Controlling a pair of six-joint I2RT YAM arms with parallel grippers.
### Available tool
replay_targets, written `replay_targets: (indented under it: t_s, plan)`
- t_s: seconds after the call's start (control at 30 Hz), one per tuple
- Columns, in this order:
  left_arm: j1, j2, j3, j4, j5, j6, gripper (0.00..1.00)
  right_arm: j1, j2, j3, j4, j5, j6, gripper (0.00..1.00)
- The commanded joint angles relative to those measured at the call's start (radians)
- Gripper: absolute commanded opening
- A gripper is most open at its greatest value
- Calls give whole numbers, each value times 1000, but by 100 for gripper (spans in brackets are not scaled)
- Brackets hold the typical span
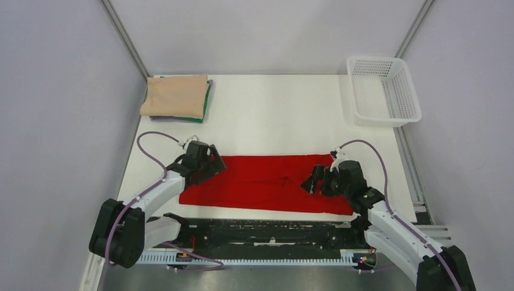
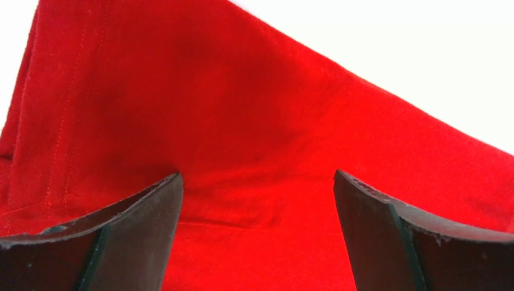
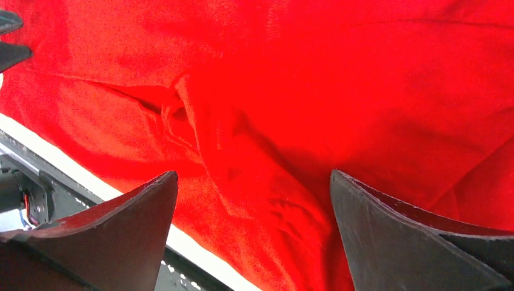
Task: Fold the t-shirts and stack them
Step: Rotate the tshirt 90 degrees
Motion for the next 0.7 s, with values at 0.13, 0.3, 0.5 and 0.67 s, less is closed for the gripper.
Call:
replay_targets:
  t_s: [0.13, 0.3, 0.5, 0.67]
  plan:
    - [1, 40, -87, 122, 17, -31, 100, -25, 128, 4, 81, 216, 25, 98]
    - [-5, -17, -155, 155, 60, -93, 100, -73, 249, 57, 213, 266, 8, 98]
    - [-28, -208, -232, 149, 63, -150, 100, -116, 494, 153, 357, 191, -11, 98]
    - [-64, -318, -296, 145, 55, -206, 100, -147, 729, 301, 425, 216, -34, 98]
